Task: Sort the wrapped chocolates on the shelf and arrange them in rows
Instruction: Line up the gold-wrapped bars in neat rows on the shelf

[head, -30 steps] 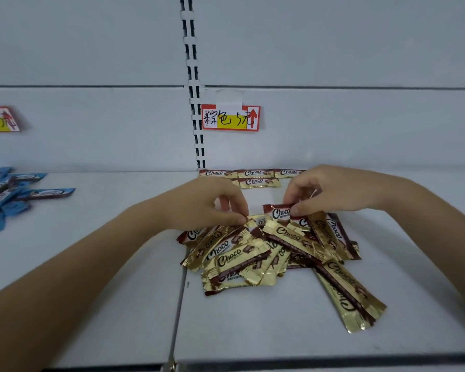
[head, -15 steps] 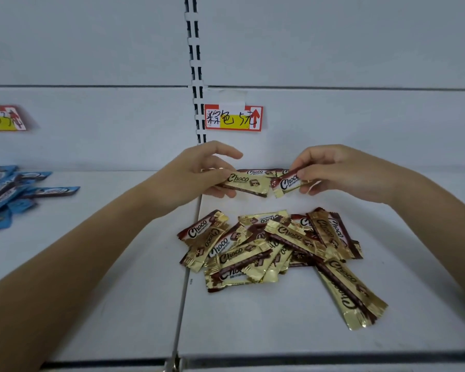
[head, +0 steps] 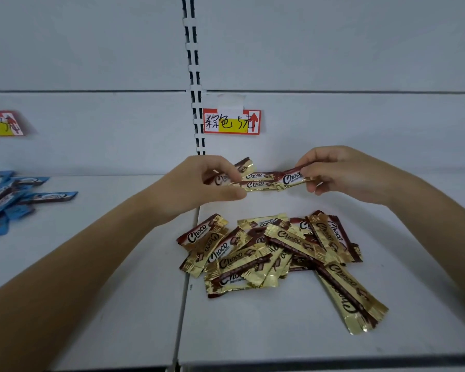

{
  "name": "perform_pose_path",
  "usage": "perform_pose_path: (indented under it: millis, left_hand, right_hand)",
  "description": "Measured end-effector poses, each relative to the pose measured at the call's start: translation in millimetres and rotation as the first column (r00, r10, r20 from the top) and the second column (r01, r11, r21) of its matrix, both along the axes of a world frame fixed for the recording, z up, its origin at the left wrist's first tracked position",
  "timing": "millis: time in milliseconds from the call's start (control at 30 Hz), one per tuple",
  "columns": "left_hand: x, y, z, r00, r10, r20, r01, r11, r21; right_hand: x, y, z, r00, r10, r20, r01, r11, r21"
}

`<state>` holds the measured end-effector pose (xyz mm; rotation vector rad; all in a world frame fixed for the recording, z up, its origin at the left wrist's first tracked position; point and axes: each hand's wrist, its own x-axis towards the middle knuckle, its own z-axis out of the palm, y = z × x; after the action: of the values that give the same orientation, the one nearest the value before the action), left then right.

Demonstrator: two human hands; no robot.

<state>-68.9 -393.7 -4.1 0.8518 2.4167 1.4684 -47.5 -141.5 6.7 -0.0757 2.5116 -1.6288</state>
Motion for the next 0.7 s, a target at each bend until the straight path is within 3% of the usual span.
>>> perform_pose_path:
  millis: [167, 367, 467, 567, 700]
  left_hand:
    - [-1, 2, -3, 0.999, 0.032, -0.020, -0.031, 0.999, 0.031]
    - [-4, 1, -2, 0.995, 0.068, 0.078, -0.078, 0.988, 0.130]
    - [-6, 10, 1, 0.996, 0.074, -0.043, -0.072, 0.996, 0.045]
    - [-15, 31, 9, 0.977, 0.029, -0.210, -0.052, 0.993, -0.103]
    - [-31, 73, 11, 0.947, -0.056, -0.317, -0.032, 0.963, -0.267]
  right_hand:
    - [-1, 0, -1, 1.000, -0.011, -0.011, 0.011, 1.000, 0.023]
    - [-3, 4, 1, 1.000, -0.029, -0.011, 0.030, 0.997, 0.066]
    - [-3, 12, 7, 1.000, -0.031, 0.001, 0.030, 0.994, 0.103]
    - [-5, 32, 13, 0.995, -0.096, -0.017, 0.097, 0.961, 0.259]
    - [-8, 60, 9, 0.985, -0.171, -0.029, 0.166, 0.882, 0.441]
